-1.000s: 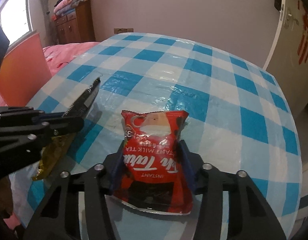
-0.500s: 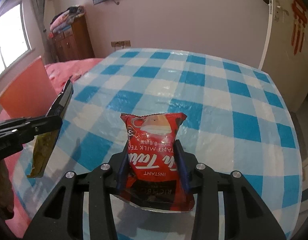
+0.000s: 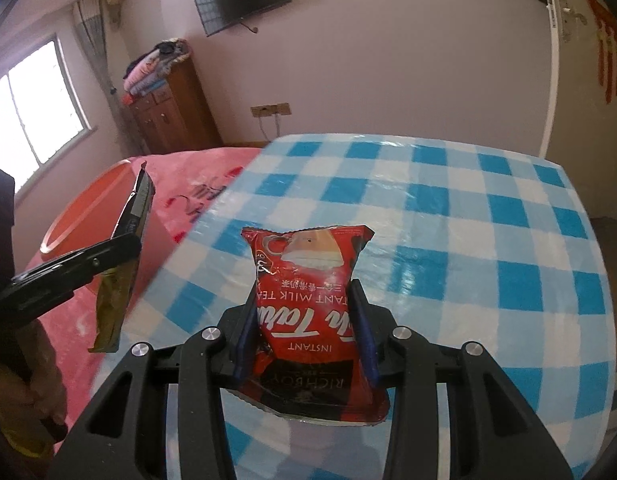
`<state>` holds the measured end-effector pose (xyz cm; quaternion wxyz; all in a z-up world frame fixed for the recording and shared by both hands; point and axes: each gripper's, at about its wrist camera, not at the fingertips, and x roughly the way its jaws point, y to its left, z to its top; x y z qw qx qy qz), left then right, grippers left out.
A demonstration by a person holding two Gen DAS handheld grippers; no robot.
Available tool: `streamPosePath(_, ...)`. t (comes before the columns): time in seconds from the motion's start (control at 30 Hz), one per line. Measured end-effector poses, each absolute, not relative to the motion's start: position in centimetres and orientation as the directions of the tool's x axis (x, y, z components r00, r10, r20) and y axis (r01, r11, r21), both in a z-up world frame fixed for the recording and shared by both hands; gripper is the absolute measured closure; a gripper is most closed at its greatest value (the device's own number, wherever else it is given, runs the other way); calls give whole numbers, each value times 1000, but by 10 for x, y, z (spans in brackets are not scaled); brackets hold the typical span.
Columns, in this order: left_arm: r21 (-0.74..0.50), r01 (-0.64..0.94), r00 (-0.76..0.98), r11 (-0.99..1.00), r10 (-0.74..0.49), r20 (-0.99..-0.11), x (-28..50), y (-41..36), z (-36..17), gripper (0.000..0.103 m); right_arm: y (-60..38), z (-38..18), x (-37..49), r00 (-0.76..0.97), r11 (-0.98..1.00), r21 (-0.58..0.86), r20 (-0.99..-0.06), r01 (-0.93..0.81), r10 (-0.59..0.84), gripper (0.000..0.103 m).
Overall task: Collect trash
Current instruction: 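Carry the coffee stick and red sachet over the orange bucket and open both tools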
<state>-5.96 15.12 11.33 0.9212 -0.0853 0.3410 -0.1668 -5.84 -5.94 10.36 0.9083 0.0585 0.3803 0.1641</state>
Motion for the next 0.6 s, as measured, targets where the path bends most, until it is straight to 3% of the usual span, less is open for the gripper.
streamPosePath(0.27, -248, 162, 785, 955, -277, -554, -65, 202, 145, 90, -25, 134, -41, 606, 881, 336, -639, -334, 474, 61)
streamPosePath(0.6, -189, 4, 834, 982, -107, -541, -66, 273, 163, 90, 64, 169, -15, 518, 796, 358, -616, -487, 594, 60)
